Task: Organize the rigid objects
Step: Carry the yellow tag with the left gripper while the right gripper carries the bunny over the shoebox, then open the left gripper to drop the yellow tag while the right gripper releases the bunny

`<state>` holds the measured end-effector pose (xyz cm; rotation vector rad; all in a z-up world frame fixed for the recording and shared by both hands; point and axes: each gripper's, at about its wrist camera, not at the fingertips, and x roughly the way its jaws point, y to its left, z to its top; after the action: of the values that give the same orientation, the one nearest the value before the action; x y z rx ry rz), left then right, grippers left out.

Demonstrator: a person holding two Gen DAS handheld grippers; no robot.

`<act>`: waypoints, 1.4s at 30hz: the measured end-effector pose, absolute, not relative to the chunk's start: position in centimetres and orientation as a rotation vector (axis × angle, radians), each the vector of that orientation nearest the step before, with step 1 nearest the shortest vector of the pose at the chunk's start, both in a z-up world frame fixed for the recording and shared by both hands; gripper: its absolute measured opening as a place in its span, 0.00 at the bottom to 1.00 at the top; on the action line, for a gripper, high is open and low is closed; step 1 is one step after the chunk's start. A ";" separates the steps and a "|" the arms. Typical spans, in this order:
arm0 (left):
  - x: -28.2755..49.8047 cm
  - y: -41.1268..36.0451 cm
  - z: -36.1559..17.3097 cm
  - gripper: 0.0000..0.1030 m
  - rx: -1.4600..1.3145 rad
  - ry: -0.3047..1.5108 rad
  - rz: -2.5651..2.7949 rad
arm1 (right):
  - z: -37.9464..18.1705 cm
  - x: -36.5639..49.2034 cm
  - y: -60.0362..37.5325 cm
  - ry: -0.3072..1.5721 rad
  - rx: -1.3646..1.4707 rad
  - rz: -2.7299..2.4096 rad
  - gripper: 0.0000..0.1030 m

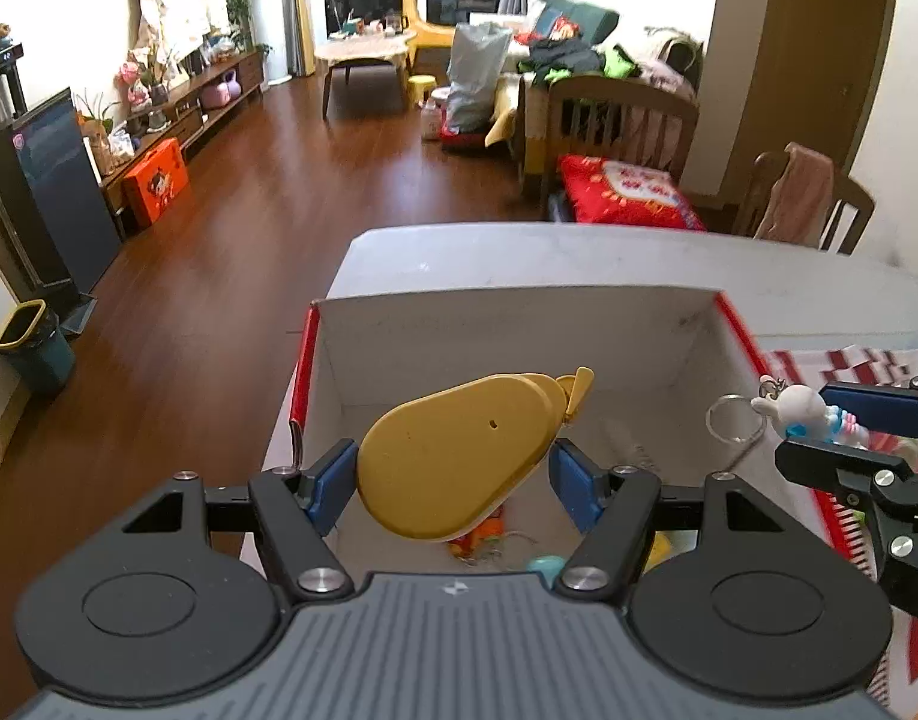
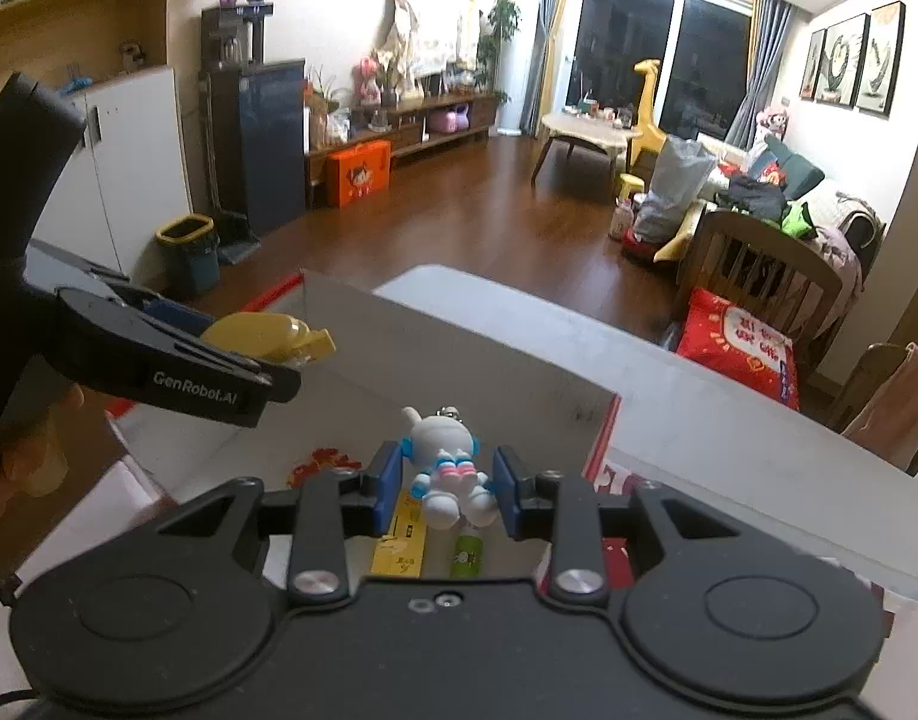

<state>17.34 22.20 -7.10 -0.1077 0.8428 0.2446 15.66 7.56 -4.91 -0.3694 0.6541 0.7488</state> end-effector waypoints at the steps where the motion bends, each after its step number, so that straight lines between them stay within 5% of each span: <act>1: 17.8 22.4 -7.5 0.68 -0.105 0.850 0.243 | -5.4 16.0 8.0 0.664 -0.379 0.746 0.31; 35: 25.7 24.0 -16.0 0.68 -0.111 1.225 0.163 | -12.8 18.7 12.9 0.954 -0.498 0.721 0.31; 42: 25.7 24.2 -16.0 0.67 -0.131 1.238 0.179 | -12.5 19.1 12.7 0.979 -0.483 0.706 0.39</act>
<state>25.66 24.19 -16.00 -0.1305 1.2376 0.1789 19.06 12.74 -12.55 -0.4835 0.9785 0.7064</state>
